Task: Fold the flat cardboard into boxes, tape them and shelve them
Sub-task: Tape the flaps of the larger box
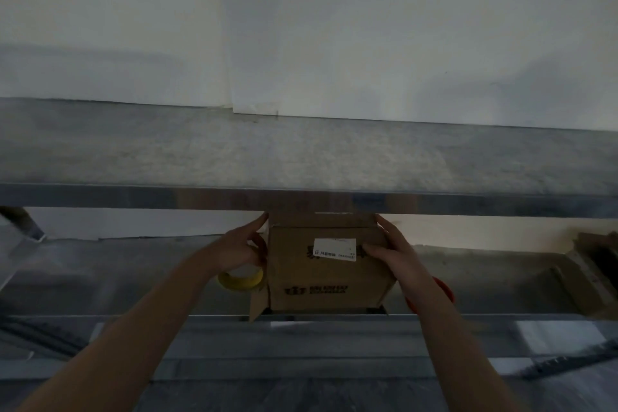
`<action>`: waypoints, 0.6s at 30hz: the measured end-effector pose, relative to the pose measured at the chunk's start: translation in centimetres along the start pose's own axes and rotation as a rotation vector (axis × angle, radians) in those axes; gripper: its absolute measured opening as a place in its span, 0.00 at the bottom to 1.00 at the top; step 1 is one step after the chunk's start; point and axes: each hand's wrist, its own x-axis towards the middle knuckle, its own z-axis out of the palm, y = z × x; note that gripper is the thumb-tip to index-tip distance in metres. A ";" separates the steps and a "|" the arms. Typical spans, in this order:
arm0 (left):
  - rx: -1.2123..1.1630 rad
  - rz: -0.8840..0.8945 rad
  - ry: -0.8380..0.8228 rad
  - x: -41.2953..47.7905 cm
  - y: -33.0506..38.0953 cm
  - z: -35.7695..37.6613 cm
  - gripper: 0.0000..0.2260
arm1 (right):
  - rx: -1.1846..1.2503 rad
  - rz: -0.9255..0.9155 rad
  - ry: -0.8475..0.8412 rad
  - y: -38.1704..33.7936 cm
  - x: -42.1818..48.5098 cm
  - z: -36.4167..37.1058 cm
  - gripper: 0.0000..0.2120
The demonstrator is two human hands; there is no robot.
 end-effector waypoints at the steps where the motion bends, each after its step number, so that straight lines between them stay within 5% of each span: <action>1: 0.002 -0.007 0.004 0.2 -0.1 0.0 0.45 | 0.003 0.006 0.001 0.1 0.1 0.0 0.31; 18: 0.093 0.024 0.007 -0.8 -0.4 0.2 0.48 | -0.135 -0.063 -0.050 0.9 -0.9 0.2 0.35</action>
